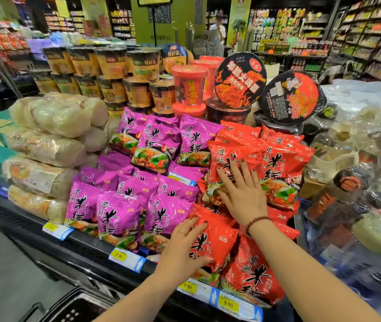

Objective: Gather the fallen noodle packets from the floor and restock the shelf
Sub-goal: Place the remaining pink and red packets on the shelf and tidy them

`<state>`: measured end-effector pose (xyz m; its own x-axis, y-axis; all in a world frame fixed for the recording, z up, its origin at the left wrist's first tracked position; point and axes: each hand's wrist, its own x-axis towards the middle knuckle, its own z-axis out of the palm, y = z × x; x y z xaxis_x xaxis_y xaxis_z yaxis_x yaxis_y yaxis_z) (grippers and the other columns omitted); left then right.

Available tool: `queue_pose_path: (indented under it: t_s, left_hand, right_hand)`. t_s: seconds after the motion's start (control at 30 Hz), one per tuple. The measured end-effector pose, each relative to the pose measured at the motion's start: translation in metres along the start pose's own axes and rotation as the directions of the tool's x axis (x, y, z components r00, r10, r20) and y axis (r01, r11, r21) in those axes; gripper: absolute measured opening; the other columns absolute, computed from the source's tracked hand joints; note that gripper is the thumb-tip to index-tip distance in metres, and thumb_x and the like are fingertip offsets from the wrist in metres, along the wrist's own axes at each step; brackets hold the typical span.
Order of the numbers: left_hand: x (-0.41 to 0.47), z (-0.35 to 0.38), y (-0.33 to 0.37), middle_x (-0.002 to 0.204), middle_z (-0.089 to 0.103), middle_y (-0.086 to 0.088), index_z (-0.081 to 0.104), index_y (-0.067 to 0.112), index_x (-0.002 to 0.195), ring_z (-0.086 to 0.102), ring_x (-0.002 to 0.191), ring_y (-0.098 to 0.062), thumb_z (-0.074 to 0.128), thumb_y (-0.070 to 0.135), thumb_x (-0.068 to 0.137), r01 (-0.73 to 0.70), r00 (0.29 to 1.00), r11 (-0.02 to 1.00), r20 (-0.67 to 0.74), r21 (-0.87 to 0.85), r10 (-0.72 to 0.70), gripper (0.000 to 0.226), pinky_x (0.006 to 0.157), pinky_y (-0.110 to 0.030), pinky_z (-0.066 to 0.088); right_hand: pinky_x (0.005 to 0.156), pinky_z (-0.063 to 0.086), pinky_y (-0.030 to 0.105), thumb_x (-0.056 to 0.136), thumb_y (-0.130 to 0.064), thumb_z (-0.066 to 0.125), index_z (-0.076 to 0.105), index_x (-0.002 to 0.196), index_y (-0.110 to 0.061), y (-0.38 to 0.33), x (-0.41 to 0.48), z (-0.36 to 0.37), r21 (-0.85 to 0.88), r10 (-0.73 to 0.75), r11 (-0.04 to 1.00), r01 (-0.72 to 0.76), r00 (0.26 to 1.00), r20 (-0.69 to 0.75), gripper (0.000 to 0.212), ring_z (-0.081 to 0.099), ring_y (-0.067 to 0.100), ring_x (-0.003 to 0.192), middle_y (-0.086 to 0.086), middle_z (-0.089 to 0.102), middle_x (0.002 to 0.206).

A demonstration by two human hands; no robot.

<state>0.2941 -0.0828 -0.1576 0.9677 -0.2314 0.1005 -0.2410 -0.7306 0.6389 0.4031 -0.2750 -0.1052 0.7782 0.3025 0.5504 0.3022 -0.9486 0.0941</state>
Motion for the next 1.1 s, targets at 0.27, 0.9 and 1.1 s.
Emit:
queue_pose_path:
  t_s: [0.27, 0.9, 1.1]
  left_hand:
    - [0.006, 0.01, -0.005, 0.146, 0.006, 0.032, 0.01, 0.059, 0.138, -0.001, 0.137, 0.008, 0.069, 0.053, 0.082, -0.052, 0.998, 0.995, 0.036, 0.09, 0.049, 0.082, 0.118, -0.03, 0.018]
    - [-0.013, -0.014, 0.002, 0.147, 0.036, 0.01, 0.043, 0.033, 0.142, 0.028, 0.137, -0.011, 0.069, 0.043, 0.084, -0.047, 0.991, 0.992, -0.12, 0.121, 0.062, 0.064, 0.107, -0.037, 0.039]
    - [-0.044, -0.046, -0.027, 0.131, 0.052, 0.004, 0.057, 0.022, 0.13, 0.041, 0.125, -0.016, 0.072, 0.033, 0.082, -0.09, 0.972, 0.99, -0.207, 0.11, 0.111, 0.052, 0.099, -0.033, 0.043]
  right_hand:
    - [0.115, 0.015, 0.054, 0.085, -0.058, 0.056, 0.026, 0.149, -0.038, -0.001, 0.013, 0.02, 0.029, 0.088, 0.995, -0.095, 0.979, 0.183, 0.073, 0.007, 0.037, 0.147, 0.01, 0.01, 0.16]
    - [0.118, 0.016, 0.046, 0.093, -0.051, 0.047, 0.01, 0.151, -0.038, -0.016, -0.003, -0.028, 0.018, 0.115, 0.991, -0.132, 0.915, 0.385, 0.07, 0.003, 0.029, 0.148, 0.008, 0.0, 0.161]
    - [0.115, 0.021, 0.045, 0.093, -0.04, 0.051, 0.03, 0.147, -0.024, -0.044, -0.016, -0.05, 0.063, 0.16, 0.978, -0.198, 0.912, 0.378, 0.06, 0.021, 0.03, 0.143, 0.011, 0.021, 0.156]
